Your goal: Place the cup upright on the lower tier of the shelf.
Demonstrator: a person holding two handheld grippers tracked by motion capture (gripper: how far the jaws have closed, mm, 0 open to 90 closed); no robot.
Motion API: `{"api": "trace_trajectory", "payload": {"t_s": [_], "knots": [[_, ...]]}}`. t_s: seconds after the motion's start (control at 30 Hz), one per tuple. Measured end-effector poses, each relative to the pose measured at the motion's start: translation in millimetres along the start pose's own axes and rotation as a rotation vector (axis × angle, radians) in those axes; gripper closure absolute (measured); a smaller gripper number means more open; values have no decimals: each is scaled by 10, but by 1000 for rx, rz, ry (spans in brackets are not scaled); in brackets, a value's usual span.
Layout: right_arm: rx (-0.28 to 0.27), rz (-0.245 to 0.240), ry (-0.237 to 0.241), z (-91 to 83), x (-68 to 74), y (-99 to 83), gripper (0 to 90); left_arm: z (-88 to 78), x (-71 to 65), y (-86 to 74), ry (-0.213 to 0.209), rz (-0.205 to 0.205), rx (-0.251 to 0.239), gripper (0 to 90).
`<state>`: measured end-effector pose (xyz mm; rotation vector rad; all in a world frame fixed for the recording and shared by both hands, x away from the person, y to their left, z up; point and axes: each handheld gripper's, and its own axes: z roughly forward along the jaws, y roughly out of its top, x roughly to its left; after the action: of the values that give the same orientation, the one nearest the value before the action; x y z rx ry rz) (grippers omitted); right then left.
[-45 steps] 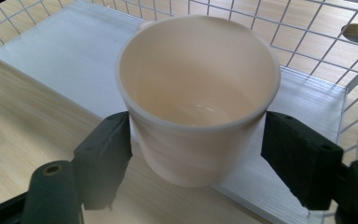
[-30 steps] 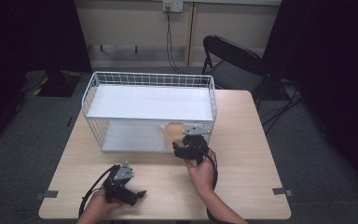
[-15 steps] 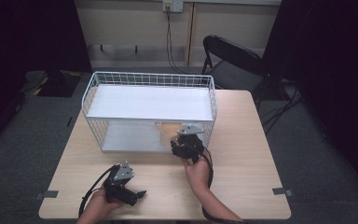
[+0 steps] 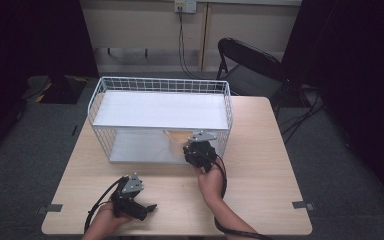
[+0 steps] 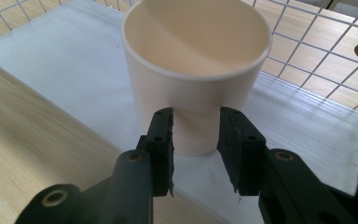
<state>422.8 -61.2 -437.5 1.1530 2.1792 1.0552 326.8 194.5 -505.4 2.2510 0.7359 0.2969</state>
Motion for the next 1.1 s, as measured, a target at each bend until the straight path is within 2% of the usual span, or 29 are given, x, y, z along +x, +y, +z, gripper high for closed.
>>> {"api": "trace_trajectory", "payload": {"t_s": [0.1, 0.37, 0.47, 0.6, 0.93, 1.1], "knots": [[-6, -1, 7, -6, -4, -12, 632, -1, 0, 0, 0, 0, 2, 0], [-38, 1, 39, -95, 2, -56, 310, 0, 0, 0, 0, 0, 0, 0], [-40, 3, 66, -146, -5, -59, 238, 0, 0, 0, 0, 0, 0, 0], [-51, -18, 83, -203, 10, -72, 162, -1, 0, 0, 0, 0, 1, 0], [-39, -33, 150, -280, -2, -160, 133, -2, -4, -3, 4, -4, 0, 0], [-38, -24, 153, -332, -69, -230, 134, -2, -4, -3, 3, -4, 0, 0]]}}
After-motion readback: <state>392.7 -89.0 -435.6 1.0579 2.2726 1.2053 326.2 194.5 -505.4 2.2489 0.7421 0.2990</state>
